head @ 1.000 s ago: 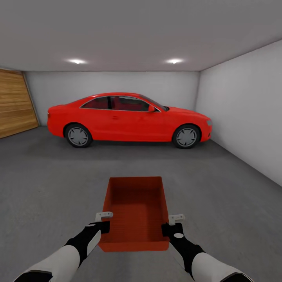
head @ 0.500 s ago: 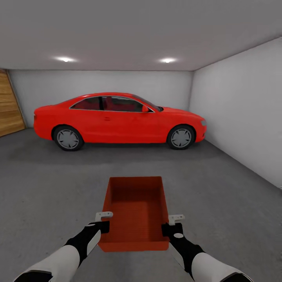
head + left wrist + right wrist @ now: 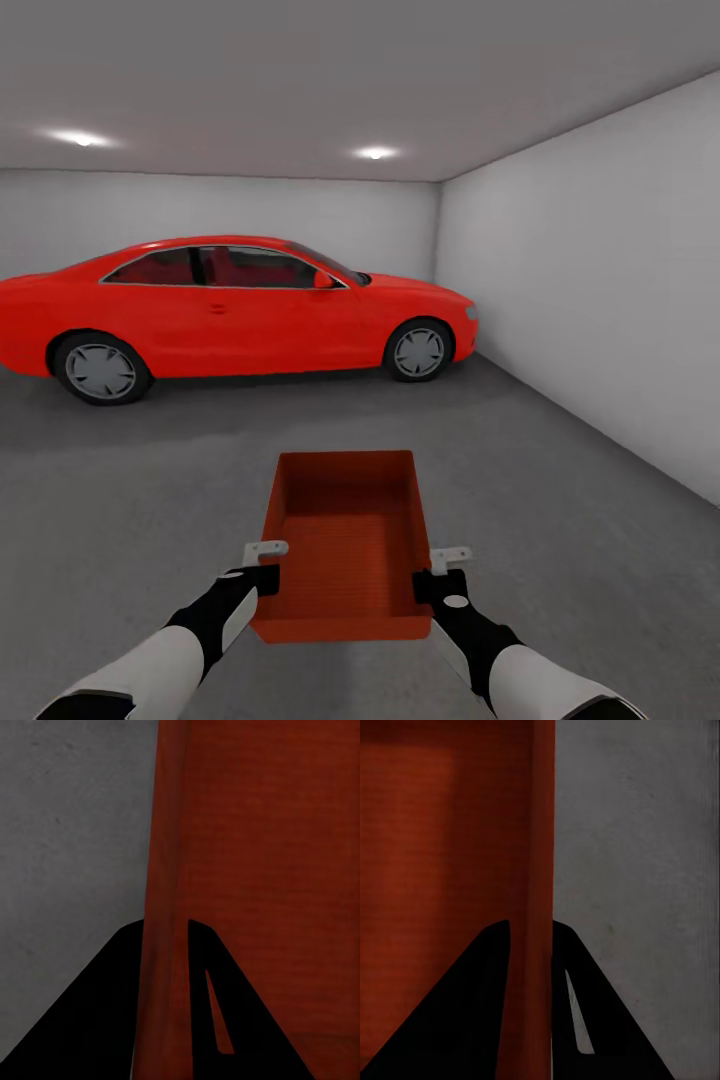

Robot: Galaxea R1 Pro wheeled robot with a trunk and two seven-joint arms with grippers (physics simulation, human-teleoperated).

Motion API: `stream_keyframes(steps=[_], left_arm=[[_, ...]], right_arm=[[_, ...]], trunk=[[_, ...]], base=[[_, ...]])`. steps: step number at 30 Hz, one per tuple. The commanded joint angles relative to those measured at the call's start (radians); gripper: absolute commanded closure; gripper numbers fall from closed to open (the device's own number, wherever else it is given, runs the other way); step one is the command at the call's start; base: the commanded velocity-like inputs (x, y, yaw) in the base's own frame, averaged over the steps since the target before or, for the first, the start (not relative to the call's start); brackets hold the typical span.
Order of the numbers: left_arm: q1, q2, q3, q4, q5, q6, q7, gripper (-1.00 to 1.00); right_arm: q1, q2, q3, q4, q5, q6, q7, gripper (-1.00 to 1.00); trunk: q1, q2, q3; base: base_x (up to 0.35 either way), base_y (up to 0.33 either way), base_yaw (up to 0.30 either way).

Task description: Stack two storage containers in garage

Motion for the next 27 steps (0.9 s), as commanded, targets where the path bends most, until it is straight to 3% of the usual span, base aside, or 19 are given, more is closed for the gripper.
stream_keyframes(steps=[1, 27], left_arm=[[-0.001, 0.01, 0.028, -0.016, -0.012, -0.045, 0.088, 1.0], [-0.001, 0.01, 0.028, -0.016, -0.012, -0.045, 0.088, 1.0]], right_arm=[[0.0, 0.0, 0.008, 0.003, -0.023, -0.004, 0.001, 1.0], [0.0, 0.0, 0.008, 0.003, -0.023, -0.004, 0.002, 1.0]], trunk=[[0.001, -0.001, -0.001], [0.001, -0.001, -0.001]], base=[[0.322, 0.0, -0.286], [0.322, 0.0, -0.286]])
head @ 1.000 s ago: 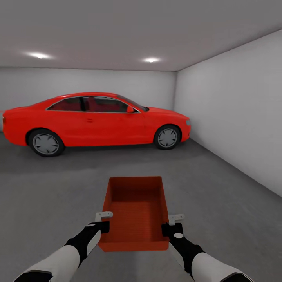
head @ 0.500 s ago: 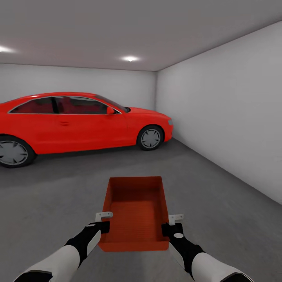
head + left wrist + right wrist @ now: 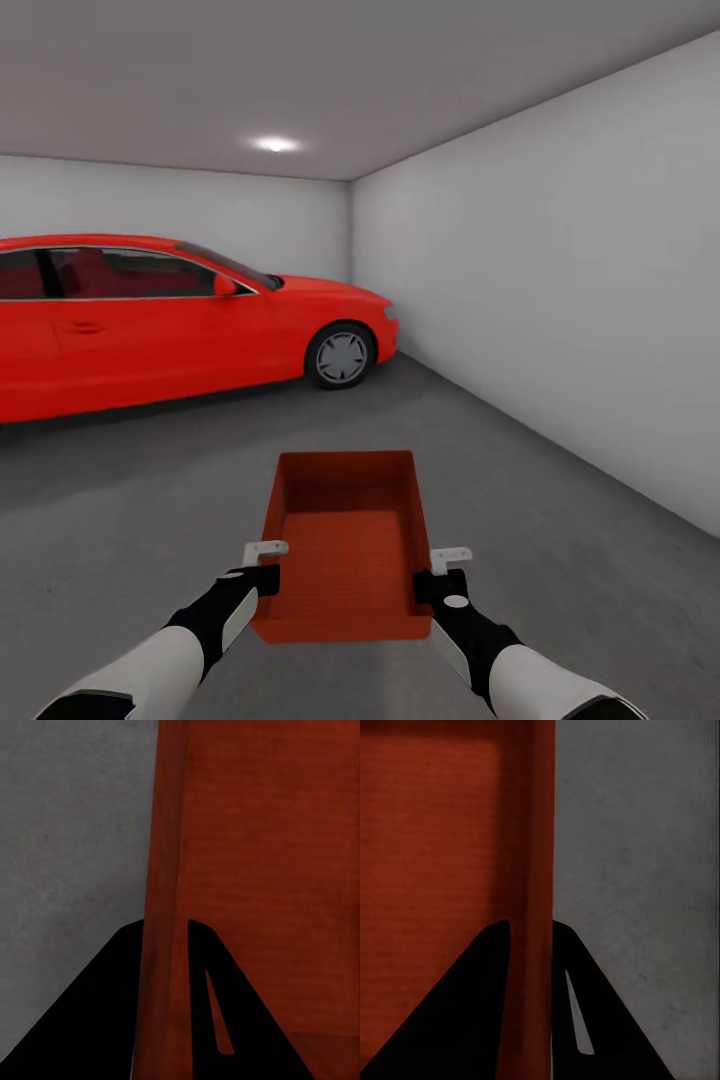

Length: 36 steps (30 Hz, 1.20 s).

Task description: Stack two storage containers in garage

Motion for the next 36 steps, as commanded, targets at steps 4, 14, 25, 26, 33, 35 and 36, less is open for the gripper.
stream_keyframes(steps=[4, 14, 25, 26, 33, 35, 36], left_arm=[[-0.001, 0.01, 0.028, -0.016, -0.013, -0.045, 0.088, 1.0], [-0.001, 0.01, 0.028, -0.017, -0.012, -0.045, 0.088, 1.0], [-0.001, 0.014, 0.028, -0.016, -0.012, -0.045, 0.088, 1.0], [-0.001, 0.014, 0.028, -0.016, -0.011, -0.044, 0.088, 1.0], [-0.001, 0.015, 0.03, -0.016, -0.01, -0.04, 0.086, 1.0], [-0.001, 0.014, 0.031, -0.017, -0.009, -0.039, 0.082, 1.0], [-0.001, 0.015, 0.031, -0.018, -0.008, -0.039, 0.081, 1.0]], right_arm=[[0.0, 0.0, 0.009, 0.003, -0.023, -0.004, 0.001, 1.0], [0.0, 0.0, 0.009, 0.003, -0.023, -0.004, 0.001, 1.0], [0.0, 0.0, 0.009, 0.003, -0.023, -0.004, 0.001, 1.0], [0.0, 0.0, 0.009, 0.003, -0.023, -0.004, 0.002, 1.0], [0.0, 0.0, 0.009, 0.003, -0.023, -0.004, 0.002, 1.0], [0.0, 0.0, 0.009, 0.003, -0.023, -0.004, 0.002, 1.0], [0.0, 0.0, 0.009, 0.003, -0.023, -0.004, 0.002, 1.0]], trunk=[[0.001, -0.001, -0.001], [0.001, -0.001, -0.001], [0.001, -0.001, -0.001], [0.001, -0.001, -0.001], [0.001, -0.001, -0.001], [0.001, -0.001, -0.001], [0.001, -0.001, -0.001]], base=[[0.322, 0.0, -0.286], [0.322, 0.0, -0.286], [0.322, 0.002, -0.286], [0.322, 0.047, -0.286], [0.314, 0.149, -0.286], [0.3, 0.213, -0.286], [0.299, 0.217, -0.286]])
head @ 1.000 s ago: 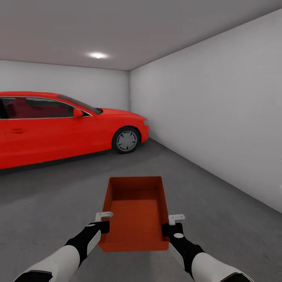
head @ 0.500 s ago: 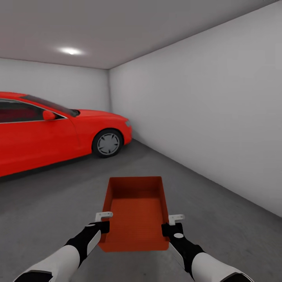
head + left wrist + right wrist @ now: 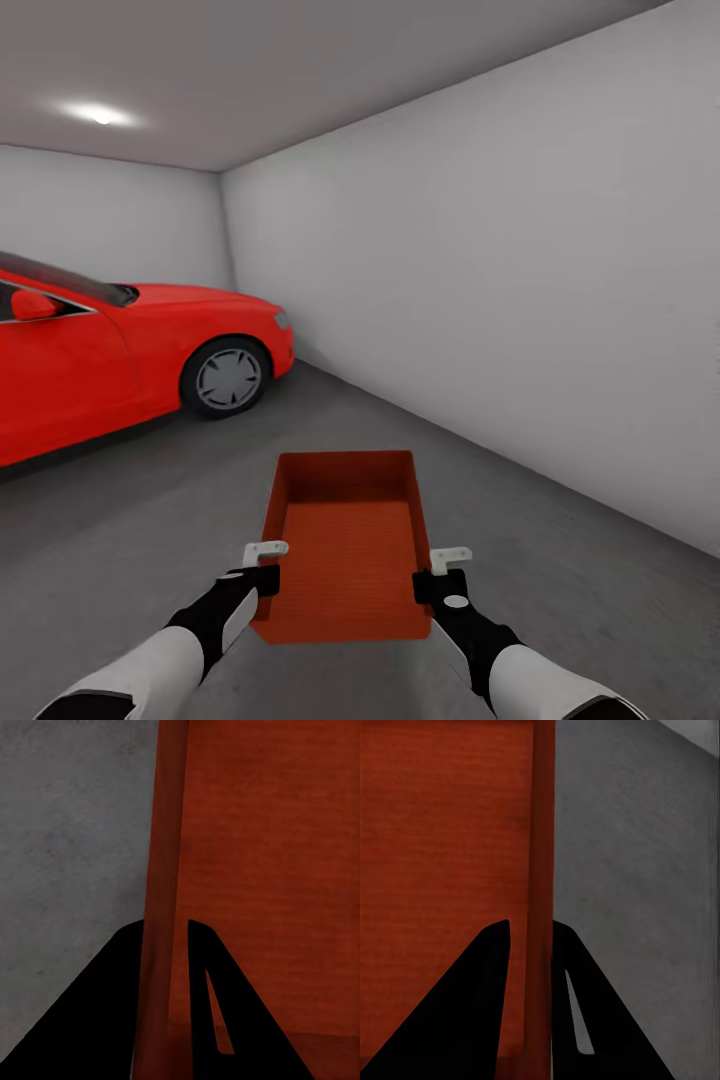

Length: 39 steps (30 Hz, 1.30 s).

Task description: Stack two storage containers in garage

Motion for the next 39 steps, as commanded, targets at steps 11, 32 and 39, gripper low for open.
stream_keyframes(steps=[11, 32, 39], left_arm=[[-0.001, 0.014, 0.033, -0.022, -0.012, -0.033, 0.075, 1.0], [-0.001, 0.014, 0.033, -0.022, -0.012, -0.034, 0.075, 1.0], [-0.001, 0.014, 0.033, -0.022, -0.012, -0.037, 0.075, 1.0]], right_arm=[[0.0, -0.001, 0.007, 0.003, -0.023, -0.003, 0.001, 1.0], [0.0, 0.0, 0.007, 0.003, -0.023, -0.003, 0.001, 1.0], [0.0, 0.0, 0.007, 0.003, -0.023, -0.003, 0.001, 1.0]], trunk=[[0.001, -0.001, -0.001], [0.001, -0.001, -0.001], [0.001, -0.001, -0.001]], base=[[0.297, 0.223, -0.286], [0.297, 0.225, -0.286], [0.297, 0.225, -0.286]])
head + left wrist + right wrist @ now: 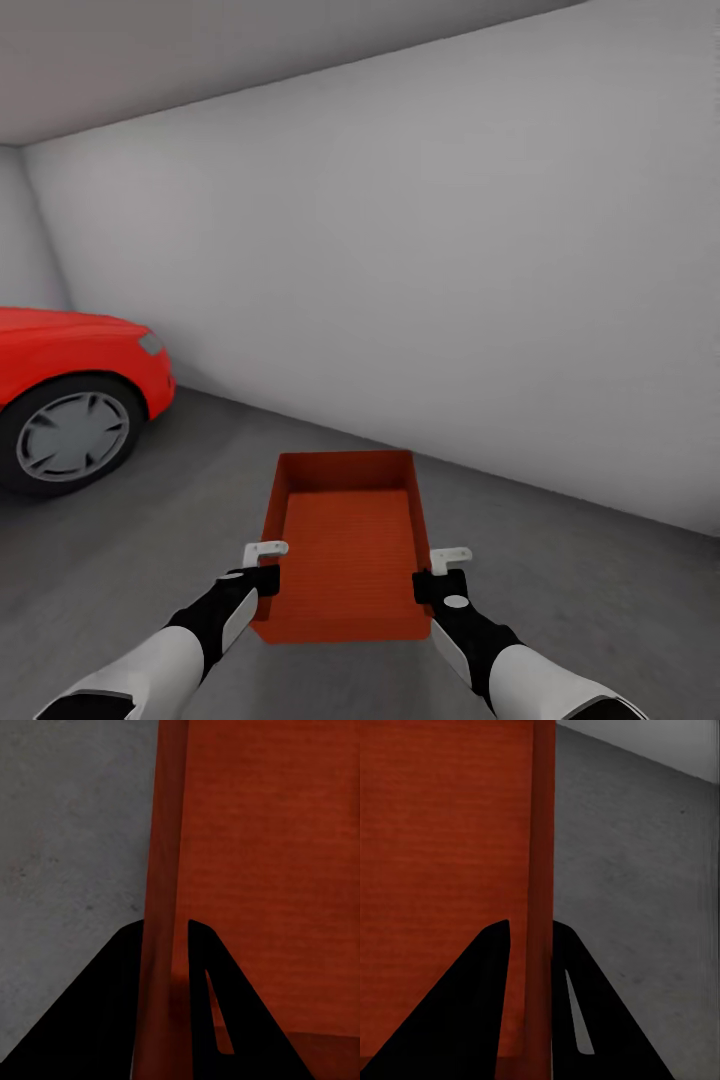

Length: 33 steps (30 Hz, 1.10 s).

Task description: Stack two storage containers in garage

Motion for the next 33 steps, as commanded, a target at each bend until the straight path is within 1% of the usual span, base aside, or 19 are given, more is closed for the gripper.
stream_keyframes(steps=[1, 25, 28, 33], left_arm=[[-0.001, 0.014, 0.033, -0.023, -0.012, -0.037, 0.075, 1.0], [-0.001, 0.015, 0.034, -0.023, -0.014, -0.037, 0.075, 1.0], [-0.001, 0.015, 0.034, -0.022, -0.015, -0.037, 0.075, 1.0], [-0.001, 0.017, 0.033, -0.019, -0.015, -0.038, 0.075, 1.0]], right_arm=[[0.0, 0.0, 0.007, 0.003, -0.023, -0.003, 0.001, 1.0], [0.0, 0.0, 0.007, 0.003, -0.023, -0.003, 0.001, 1.0], [0.0, 0.0, 0.007, 0.003, -0.023, -0.002, 0.001, 1.0], [0.0, 0.0, 0.007, 0.003, -0.023, -0.002, 0.001, 1.0]], trunk=[[0.001, -0.001, -0.001], [0.001, -0.001, -0.001], [0.001, -0.001, -0.001], [0.001, -0.001, -0.001]], base=[[0.297, 0.225, -0.286], [0.297, 0.225, -0.285], [0.304, 0.173, -0.161], [0.318, 0.043, -0.035]])
